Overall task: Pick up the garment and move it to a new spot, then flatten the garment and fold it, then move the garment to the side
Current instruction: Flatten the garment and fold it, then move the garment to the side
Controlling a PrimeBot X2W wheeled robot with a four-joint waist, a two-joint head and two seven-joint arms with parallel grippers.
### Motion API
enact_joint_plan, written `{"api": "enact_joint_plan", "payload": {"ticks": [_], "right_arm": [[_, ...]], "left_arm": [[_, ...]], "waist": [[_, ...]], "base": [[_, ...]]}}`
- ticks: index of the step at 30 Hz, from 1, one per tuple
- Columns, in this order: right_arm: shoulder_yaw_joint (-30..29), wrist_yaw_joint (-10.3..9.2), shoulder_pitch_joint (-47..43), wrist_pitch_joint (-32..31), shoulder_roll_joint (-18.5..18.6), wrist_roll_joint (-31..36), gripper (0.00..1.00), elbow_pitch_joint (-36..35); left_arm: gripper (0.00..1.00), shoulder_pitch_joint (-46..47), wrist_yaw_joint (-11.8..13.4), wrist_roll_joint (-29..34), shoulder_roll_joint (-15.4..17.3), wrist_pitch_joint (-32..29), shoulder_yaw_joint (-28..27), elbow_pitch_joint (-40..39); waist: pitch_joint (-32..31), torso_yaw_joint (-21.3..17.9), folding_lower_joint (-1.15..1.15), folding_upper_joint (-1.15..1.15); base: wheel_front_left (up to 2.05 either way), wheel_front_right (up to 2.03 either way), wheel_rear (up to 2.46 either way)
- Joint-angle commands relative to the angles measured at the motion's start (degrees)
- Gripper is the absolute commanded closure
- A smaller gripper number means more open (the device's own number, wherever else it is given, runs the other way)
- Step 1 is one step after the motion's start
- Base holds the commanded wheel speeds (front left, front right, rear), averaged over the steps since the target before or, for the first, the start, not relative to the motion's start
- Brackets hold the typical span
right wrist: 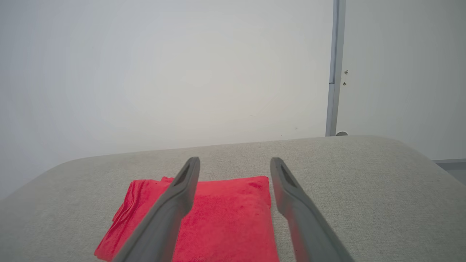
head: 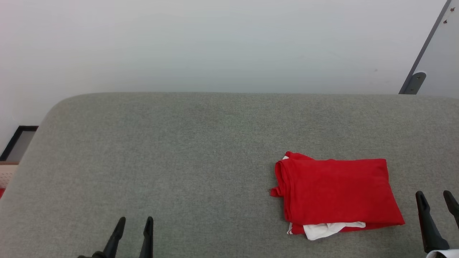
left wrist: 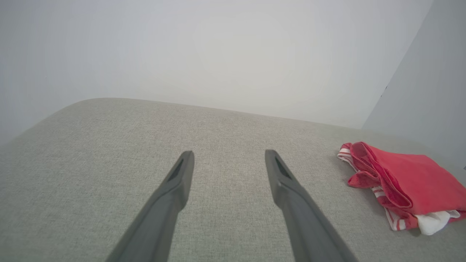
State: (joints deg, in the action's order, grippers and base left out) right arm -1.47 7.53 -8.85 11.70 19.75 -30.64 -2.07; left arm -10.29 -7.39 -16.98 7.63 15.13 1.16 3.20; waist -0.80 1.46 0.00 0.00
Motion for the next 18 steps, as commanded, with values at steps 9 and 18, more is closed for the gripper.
{"api": "enact_joint_plan", "payload": {"ticks": [9, 18], "right_arm": [[0.69, -0.1, 1.46, -1.61, -0.73, 0.54, 0.0, -1.0], [5.43, -0.1, 13.77, -13.95, 7.03, 1.12, 0.0, 1.66]], "left_arm": [[0.0, 0.72, -0.15, -0.15, -0.23, -0.05, 0.28, -0.01], [0.0, 5.32, -0.15, 0.07, -1.75, -0.05, 1.61, 0.11]], "waist": [[0.59, 0.1, 0.0, 0.0], [7.33, 1.23, 0.0, 0.0]], "base": [[0.0, 0.0, 0.0], [0.0, 0.0, 0.0]]}}
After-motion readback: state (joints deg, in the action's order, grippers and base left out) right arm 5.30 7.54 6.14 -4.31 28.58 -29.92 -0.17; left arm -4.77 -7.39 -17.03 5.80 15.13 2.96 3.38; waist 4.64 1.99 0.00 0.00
